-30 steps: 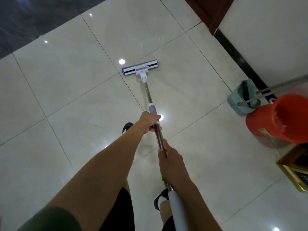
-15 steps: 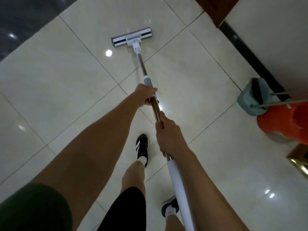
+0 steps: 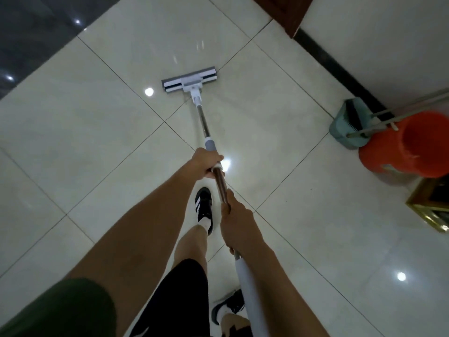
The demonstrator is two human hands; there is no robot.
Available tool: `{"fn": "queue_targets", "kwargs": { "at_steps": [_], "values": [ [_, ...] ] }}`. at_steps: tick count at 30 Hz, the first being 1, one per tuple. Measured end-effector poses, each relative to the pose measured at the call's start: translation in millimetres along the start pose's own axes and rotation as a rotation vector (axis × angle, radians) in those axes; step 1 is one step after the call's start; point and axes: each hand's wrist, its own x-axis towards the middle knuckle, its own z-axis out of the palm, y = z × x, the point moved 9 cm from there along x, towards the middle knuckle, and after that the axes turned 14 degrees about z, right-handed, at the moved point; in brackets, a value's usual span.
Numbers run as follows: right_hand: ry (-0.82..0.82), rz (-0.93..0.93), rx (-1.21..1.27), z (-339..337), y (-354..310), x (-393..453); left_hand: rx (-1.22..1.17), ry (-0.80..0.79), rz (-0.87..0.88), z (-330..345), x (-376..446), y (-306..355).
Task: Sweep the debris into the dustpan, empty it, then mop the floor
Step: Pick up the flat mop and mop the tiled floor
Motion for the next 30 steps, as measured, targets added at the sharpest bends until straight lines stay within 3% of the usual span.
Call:
{"fn": "queue_targets", "kwargs": {
  "at_steps": [7,15,23,27,30],
  "values": [
    [0.029,-0.046,0.007,37,132,-92,-0.033,0.021,0.047,58,-105,-116],
    [0.005,0.000,0.014,76,233,-188,0.015,0.011,0.066,91,-214,-204],
    [0.006,0.051,0.044,129,257,-257,0.070,-0.025,0.047,72,-276,-257],
    [-0.009,0.145,0.175,167,250,-278,0.102,-0.066,0.029,50,-285,-280],
    [0.003,0.175,0.089,187,236,-282,0.116,-0.092,0.021,32,-283,-294]
  ]
}}
